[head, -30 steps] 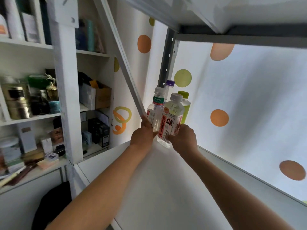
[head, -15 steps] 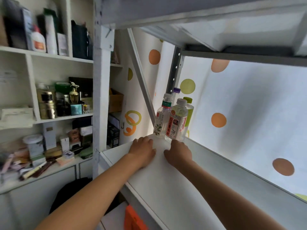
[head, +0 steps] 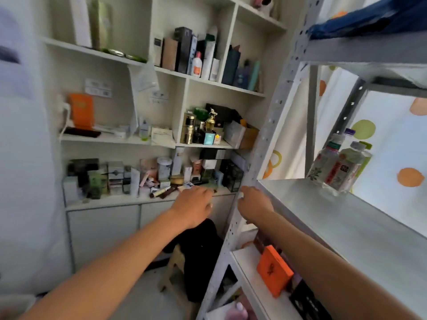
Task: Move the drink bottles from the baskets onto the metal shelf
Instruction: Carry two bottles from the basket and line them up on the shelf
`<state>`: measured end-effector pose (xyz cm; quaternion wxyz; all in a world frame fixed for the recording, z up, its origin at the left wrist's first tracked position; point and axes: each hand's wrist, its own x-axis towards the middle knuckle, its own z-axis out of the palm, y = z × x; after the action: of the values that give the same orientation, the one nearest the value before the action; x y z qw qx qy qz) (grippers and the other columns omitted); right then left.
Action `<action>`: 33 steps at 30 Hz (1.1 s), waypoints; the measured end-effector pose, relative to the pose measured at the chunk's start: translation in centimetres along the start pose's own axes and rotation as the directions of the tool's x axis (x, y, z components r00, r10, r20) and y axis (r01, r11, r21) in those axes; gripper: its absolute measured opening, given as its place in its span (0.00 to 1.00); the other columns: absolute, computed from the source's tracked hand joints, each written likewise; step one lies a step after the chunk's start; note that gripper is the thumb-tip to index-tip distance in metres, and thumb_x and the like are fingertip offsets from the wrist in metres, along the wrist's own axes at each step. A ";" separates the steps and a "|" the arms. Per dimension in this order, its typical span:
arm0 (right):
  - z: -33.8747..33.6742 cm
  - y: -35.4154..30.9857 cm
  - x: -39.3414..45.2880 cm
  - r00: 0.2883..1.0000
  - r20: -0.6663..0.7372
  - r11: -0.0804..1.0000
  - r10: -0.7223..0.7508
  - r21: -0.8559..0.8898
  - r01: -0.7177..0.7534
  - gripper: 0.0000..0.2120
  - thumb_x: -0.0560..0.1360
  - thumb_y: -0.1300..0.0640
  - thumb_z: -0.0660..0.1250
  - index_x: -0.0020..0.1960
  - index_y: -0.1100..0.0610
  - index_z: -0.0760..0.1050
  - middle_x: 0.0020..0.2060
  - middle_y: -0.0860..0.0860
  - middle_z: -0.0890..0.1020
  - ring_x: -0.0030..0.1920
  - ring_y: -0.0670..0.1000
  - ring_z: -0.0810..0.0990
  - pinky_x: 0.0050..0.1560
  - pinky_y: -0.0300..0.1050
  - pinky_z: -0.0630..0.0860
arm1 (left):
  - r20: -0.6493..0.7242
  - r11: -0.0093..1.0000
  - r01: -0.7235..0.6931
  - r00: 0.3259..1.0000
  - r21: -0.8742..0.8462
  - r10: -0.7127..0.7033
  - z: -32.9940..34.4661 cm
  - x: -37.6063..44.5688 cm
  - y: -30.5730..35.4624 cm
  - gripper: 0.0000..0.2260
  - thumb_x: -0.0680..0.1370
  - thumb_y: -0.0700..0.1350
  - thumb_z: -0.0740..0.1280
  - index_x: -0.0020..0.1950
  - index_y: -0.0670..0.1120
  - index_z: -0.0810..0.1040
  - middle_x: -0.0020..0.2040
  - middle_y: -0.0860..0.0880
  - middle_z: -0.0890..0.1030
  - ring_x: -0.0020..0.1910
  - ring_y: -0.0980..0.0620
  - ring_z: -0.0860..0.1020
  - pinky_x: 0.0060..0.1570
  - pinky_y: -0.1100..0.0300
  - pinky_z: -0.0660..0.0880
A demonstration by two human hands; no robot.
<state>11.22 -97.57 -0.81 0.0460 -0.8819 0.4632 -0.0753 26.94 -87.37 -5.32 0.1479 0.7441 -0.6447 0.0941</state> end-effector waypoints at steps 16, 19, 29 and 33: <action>12.6 -45.1 -15.8 0.499 0.100 0.495 -0.861 -0.061 0.867 0.24 0.78 0.55 0.58 0.73 0.54 0.66 0.72 0.56 0.69 0.73 0.57 0.64 0.74 0.57 0.56 | -0.245 0.551 0.828 0.515 -0.104 -0.821 -11.4 -41.5 -22.8 0.18 0.81 0.50 0.58 0.69 0.43 0.70 0.66 0.44 0.74 0.64 0.42 0.72 0.58 0.49 0.72; 13.7 -50.5 -20.4 0.351 0.095 0.353 -0.932 0.009 0.936 0.24 0.78 0.55 0.59 0.73 0.55 0.66 0.71 0.56 0.70 0.72 0.58 0.65 0.73 0.56 0.55 | -0.271 0.406 0.906 0.364 -0.117 -0.891 -13.6 -48.3 -23.2 0.20 0.81 0.51 0.59 0.70 0.44 0.69 0.67 0.44 0.73 0.65 0.43 0.71 0.60 0.48 0.72; 17.1 -63.6 -29.3 0.030 0.101 0.046 -0.994 0.158 0.986 0.25 0.77 0.55 0.60 0.73 0.56 0.65 0.69 0.56 0.71 0.71 0.58 0.66 0.75 0.59 0.55 | -0.389 0.114 0.973 0.027 -0.202 -0.921 -17.3 -59.5 -25.0 0.18 0.79 0.51 0.62 0.68 0.48 0.71 0.64 0.47 0.77 0.59 0.46 0.76 0.54 0.50 0.77; 19.0 -69.1 -29.5 -0.043 0.077 -0.026 -0.996 0.211 0.977 0.23 0.77 0.55 0.60 0.71 0.55 0.67 0.68 0.56 0.73 0.70 0.58 0.68 0.73 0.57 0.59 | -0.413 -0.002 0.976 -0.094 -0.218 -0.906 -18.1 -61.1 -27.7 0.18 0.80 0.50 0.62 0.69 0.48 0.71 0.66 0.47 0.76 0.61 0.47 0.76 0.57 0.55 0.75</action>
<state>54.04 -33.86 -11.78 0.0664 -0.9453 -0.3189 -0.0151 45.99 -20.76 -11.27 0.2547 0.9411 0.1332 0.1779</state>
